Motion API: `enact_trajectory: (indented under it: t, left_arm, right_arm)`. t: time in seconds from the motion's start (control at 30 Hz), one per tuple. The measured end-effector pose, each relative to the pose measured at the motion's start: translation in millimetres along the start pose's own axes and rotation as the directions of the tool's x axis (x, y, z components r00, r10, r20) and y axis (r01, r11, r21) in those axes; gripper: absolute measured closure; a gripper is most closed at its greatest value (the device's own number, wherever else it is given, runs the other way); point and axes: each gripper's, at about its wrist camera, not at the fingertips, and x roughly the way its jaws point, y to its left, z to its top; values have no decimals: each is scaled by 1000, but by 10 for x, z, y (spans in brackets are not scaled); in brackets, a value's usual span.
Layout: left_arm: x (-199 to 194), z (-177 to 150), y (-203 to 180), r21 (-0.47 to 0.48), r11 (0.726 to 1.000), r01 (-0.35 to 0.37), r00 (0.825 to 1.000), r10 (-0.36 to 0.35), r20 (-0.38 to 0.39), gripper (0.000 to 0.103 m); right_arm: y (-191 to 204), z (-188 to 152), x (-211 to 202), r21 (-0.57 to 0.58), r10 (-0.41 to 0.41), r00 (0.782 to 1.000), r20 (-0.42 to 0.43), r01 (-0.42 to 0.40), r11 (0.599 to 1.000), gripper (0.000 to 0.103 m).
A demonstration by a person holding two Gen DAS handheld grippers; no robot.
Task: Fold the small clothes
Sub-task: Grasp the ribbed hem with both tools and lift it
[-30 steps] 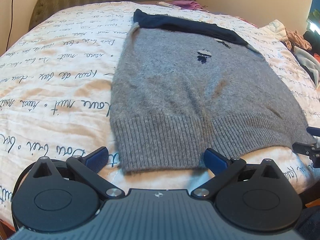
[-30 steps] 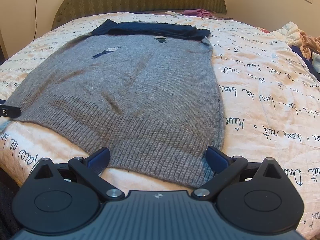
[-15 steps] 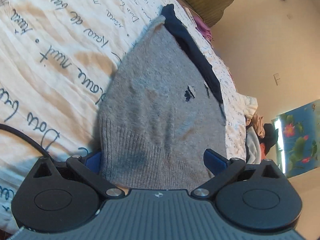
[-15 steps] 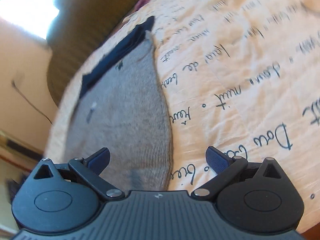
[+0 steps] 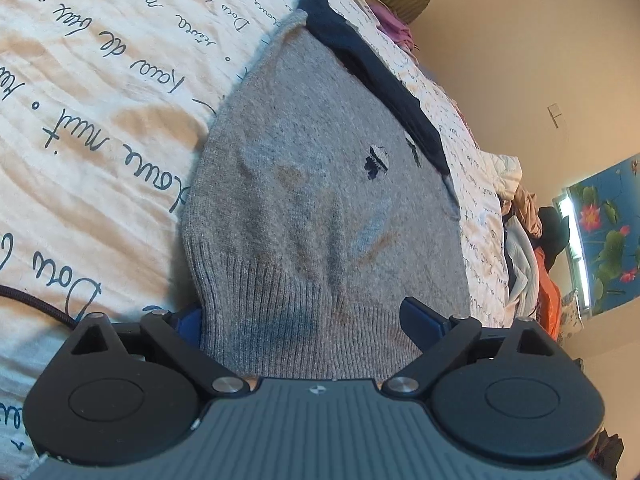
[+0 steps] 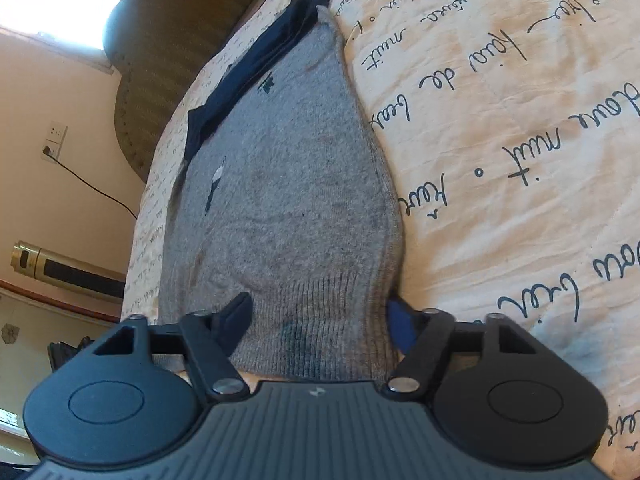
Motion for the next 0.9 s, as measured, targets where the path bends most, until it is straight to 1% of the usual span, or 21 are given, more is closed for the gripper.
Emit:
enact_trajectory:
  t: [0.07, 0.13, 0.2, 0.23, 0.27, 0.33, 0.37, 0.4, 0.43, 0.47, 0.53, 0.57, 0.6, 0.63, 0.67, 0.7, 0.73, 0.77, 0.8, 0.83, 0.9]
  left_arm:
    - [2, 13, 6, 1, 1000, -14, 1000, 14, -2, 21]
    - [18, 29, 4, 7, 999, -48, 999, 48, -17, 54]
    - [34, 41, 7, 7, 997, -72, 997, 72, -24, 63]
    - [37, 47, 1, 12, 997, -74, 997, 74, -28, 70]
    - [38, 54, -17, 19, 997, -72, 997, 73, -33, 73]
    - [15, 58, -85, 39, 998, -55, 998, 56, -35, 84]
    - [-12, 54, -126, 54, 998, -42, 999, 44, -33, 85]
    - [-41, 51, -162, 68, 997, -36, 999, 38, -25, 91]
    - [-75, 43, -191, 83, 996, -41, 999, 43, -16, 93]
    - [-90, 42, -187, 90, 994, -57, 998, 59, -14, 94]
    - [-71, 39, -70, 90, 990, -108, 993, 112, -31, 95]
    - [-38, 38, 14, 79, 988, -136, 989, 140, -50, 92]
    - [-19, 33, 87, 66, 988, -137, 988, 142, -67, 92]
    - [-34, 35, 126, 53, 992, -118, 990, 121, -70, 88]
    - [-51, 44, 126, 51, 992, -114, 990, 118, -75, 86]
    - [-63, 52, 112, 59, 993, -104, 991, 109, -81, 80]
    - [-78, 60, 92, 71, 993, -96, 992, 101, -79, 64]
    - [-96, 66, 73, 82, 993, -88, 993, 94, -68, 56]
    - [-109, 71, 53, 92, 992, -84, 995, 89, -55, 44]
    - [-112, 78, 30, 104, 991, -83, 995, 88, -41, 39]
    - [-69, 110, -1, 109, 991, -83, 996, 87, -32, 38]
  right_arm:
    - [-45, 10, 13, 10, -8, 1000, -1, 8, 1000, 81]
    - [-81, 10, 9, 15, -2, 1000, 5, 2, 1000, 94]
    - [-55, 5, -9, -9, -2, 1000, 17, 2, 1000, 95]
    - [-18, 13, -15, -29, -12, 1000, 20, 12, 1000, 95]
    - [10, 24, -35, -44, -16, 1000, 26, 17, 999, 96]
    - [35, 61, -130, -61, -13, 999, 39, 15, 998, 96]
    - [38, 87, -197, -70, -25, 999, 48, 28, 997, 96]
    - [26, 108, -272, -75, -30, 998, 53, 34, 997, 97]
    - [1, 128, -344, -76, -45, 997, 58, 50, 996, 98]
    - [-38, 144, -403, -72, -72, 996, 60, 76, 994, 98]
    - [-172, 135, -440, -40, -89, 995, 39, 91, 995, 98]
    - [-229, 116, -420, -23, -97, 995, 31, 97, 995, 98]
    - [-271, 96, -391, -5, -97, 995, 25, 97, 995, 98]
    - [-304, 78, -374, 16, -71, 997, 28, 70, 997, 98]
    - [-335, 65, -373, 47, -36, 999, 38, 34, 998, 96]
    - [-357, 61, -379, 79, -15, 999, 50, 11, 997, 96]
    - [-381, 62, -393, 104, 2, 998, 61, -8, 995, 95]
    - [-399, 72, -413, 117, 19, 997, 73, -27, 993, 92]
    - [-416, 84, -431, 125, 28, 996, 82, -38, 991, 91]
    - [-427, 105, -440, 132, 33, 996, 87, -44, 990, 87]
    - [-438, 156, -421, 136, 36, 996, 79, -47, 990, 83]
